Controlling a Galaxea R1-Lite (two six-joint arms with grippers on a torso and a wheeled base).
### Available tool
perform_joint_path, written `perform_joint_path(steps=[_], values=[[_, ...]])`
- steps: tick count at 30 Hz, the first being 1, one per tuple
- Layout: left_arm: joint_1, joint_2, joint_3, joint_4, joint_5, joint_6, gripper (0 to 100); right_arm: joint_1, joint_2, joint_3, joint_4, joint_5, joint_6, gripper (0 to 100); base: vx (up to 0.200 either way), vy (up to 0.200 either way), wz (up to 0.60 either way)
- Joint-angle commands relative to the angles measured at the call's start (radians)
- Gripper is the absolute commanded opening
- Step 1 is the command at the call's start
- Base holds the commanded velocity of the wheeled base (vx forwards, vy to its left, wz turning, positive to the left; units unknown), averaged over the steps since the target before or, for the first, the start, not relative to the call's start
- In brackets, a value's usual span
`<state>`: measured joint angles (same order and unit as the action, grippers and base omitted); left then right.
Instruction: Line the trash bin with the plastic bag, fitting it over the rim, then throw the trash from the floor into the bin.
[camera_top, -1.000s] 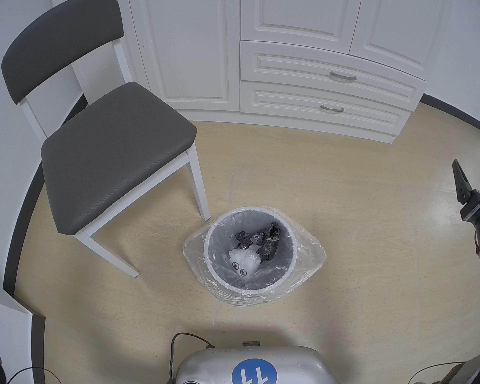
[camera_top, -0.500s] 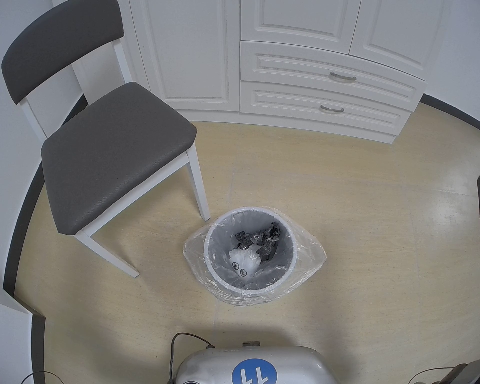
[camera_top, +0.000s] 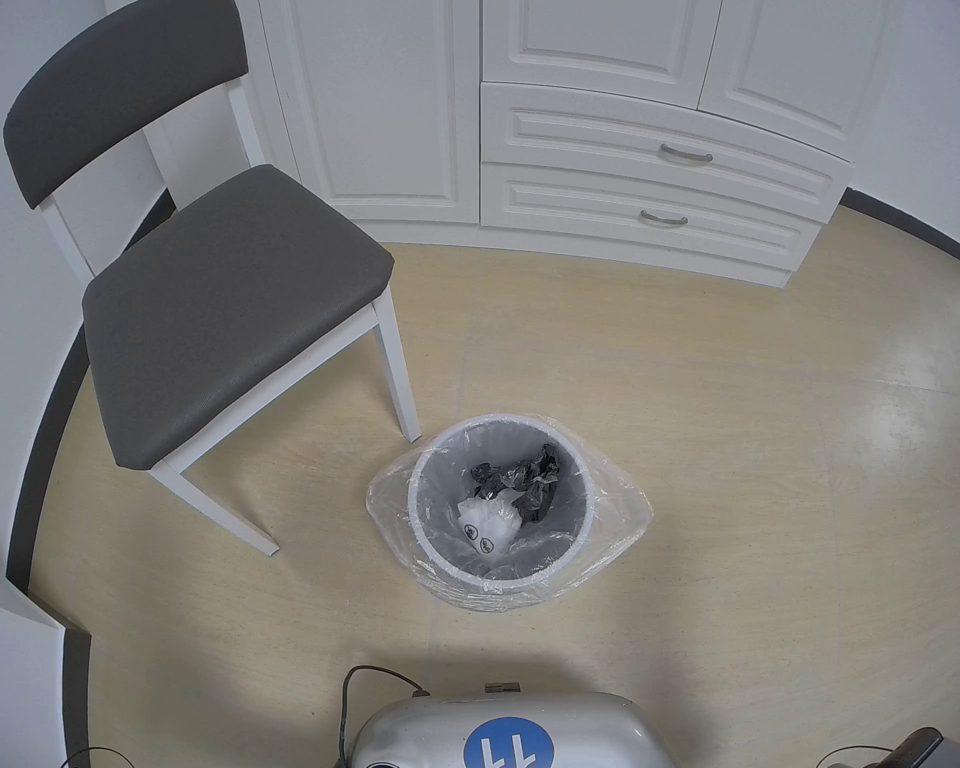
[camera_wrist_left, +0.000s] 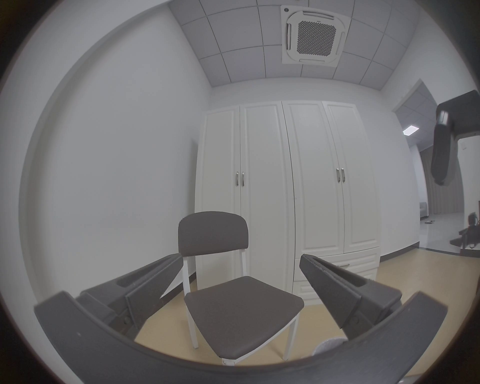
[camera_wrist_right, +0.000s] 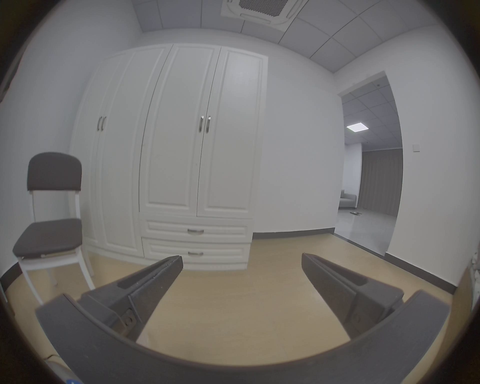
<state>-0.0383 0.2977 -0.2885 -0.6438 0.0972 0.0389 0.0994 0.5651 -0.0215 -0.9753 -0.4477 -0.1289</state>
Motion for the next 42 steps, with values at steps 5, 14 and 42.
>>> perform_joint_path(steps=[5, 14, 42], values=[[0.037, -0.160, -0.031, 0.087, -0.001, -0.001, 100, -0.032, -0.452, -0.032, 0.313, 0.006, 0.005, 100, 0.000, 0.000, 0.00], [0.037, -0.196, -0.027, 0.089, 0.001, -0.002, 100, -0.076, -0.508, 0.006, 0.313, 0.009, 0.005, 100, 0.000, 0.000, 0.00], [0.035, -0.298, 0.141, 0.171, 0.033, -0.021, 100, -0.098, -0.565, 0.020, 0.339, 0.026, 0.040, 100, 0.000, 0.000, 0.00]])
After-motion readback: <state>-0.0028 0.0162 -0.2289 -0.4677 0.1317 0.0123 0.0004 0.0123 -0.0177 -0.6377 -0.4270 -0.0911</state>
